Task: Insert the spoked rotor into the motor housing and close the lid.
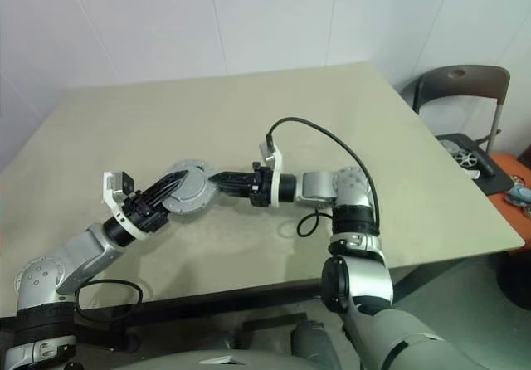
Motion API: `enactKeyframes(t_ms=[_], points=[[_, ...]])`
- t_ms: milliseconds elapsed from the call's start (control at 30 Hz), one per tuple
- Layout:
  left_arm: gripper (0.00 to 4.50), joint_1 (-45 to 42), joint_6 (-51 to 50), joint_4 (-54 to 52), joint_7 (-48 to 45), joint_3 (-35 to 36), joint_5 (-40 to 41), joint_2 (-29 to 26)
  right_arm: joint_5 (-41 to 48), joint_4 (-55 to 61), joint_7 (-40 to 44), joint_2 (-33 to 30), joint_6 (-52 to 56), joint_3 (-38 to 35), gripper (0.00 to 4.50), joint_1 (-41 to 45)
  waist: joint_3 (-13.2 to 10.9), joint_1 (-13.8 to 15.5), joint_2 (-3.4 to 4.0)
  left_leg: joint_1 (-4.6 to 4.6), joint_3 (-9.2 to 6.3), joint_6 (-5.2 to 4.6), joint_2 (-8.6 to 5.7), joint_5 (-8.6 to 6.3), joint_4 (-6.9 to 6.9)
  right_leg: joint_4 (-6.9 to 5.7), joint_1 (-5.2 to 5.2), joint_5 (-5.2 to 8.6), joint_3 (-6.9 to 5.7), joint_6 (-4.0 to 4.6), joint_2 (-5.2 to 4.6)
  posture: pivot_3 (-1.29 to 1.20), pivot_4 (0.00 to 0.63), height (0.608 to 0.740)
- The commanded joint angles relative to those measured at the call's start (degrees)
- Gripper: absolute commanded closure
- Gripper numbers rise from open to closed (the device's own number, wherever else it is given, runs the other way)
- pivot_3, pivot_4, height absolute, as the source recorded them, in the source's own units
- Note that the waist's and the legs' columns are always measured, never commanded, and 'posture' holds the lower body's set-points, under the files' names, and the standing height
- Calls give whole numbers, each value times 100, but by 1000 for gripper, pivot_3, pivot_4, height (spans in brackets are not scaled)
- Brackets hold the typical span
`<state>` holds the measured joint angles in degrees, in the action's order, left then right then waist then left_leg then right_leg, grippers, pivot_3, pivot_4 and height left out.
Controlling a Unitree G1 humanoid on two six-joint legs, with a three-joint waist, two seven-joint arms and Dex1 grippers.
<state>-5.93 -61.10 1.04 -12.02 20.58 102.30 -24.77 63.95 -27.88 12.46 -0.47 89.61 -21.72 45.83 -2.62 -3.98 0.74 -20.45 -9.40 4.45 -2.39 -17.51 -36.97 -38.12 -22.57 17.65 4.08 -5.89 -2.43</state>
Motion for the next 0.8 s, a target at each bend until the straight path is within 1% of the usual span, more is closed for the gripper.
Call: enactKeyframes(t_ms=[33,67,100,200,233,333,367,467,533,667,700,800], points=[[2243,-6,-61,-151,-19,-85,-59,-110,105,247,18,37,23,-210,1834,140,0,0,0,0,0,0,-1,0,0,0,0,0,1,0,-1,0,0,740],[2244,2,-54,-147,-27,-78,-54,-120,89,231,9,29,43,-221,1537,147,0,0,0,0,0,0,0,0,1,0,-1,0,1,0,0,0,0,740],[2244,8,-41,-143,-32,-68,-41,-123,32,213,-20,10,24,-218,1117,154,0,0,0,0,0,0,0,0,1,0,-1,0,1,0,0,0,0,740],[2244,33,-10,-159,-31,-42,-7,-123,-62,119,-76,-35,-36,-297,211,177,0,-2,0,0,0,0,0,0,1,0,-1,0,1,0,0,0,0,740],[2244,42,17,-170,-25,-18,-2,-120,-89,112,-86,-64,-69,-321,0,186,0,0,0,0,0,0,0,0,1,0,-1,0,1,0,0,0,0,740],[2244,57,204,-167,55,143,1,-87,-232,350,110,-244,-80,-82,0,156,0,1,0,0,0,0,0,0,1,0,-1,0,1,0,0,0,0,740],[2244,59,307,-133,113,227,9,-70,-317,499,219,-344,-79,101,0,131,0,1,0,-1,0,0,0,0,1,0,-2,0,1,0,0,0,0,740],[2244,50,785,-77,328,486,-233,33,-761,1196,739,-780,-403,1048,0,-50,0,1,0,-2,0,0,1,0,1,0,-4,0,1,0,-1,0,0,740],[2244,-19,1173,80,701,638,-449,157,-1037,1732,1319,-1141,-773,1779,0,-199,0,8,0,-2,-1,0,2,0,1,2,-3,0,0,-1,-1,0,0,740],[2244,-146,1655,55,1131,811,-754,366,-2102,2707,2564,-1960,-2324,3325,0,-444,-5,13,-8,-4,0,0,2,0,-1,6,-4,1,0,-4,-7,0,0,740],[2244,-179,1788,30,1209,873,-788,429,-2286,2774,2784,-2042,-2659,3497,0,-484,-9,20,-18,-6,-1,1,2,0,-2,6,-4,1,0,-4,-9,0,0,740],[2244,-293,2147,228,1285,1139,-907,539,-3229,2937,3502,-2405,-4110,4233,0,-641,-8,43,-47,-7,-1,27,3,14,-2,10,-4,1,-1,-4,-11,0,0,740]])
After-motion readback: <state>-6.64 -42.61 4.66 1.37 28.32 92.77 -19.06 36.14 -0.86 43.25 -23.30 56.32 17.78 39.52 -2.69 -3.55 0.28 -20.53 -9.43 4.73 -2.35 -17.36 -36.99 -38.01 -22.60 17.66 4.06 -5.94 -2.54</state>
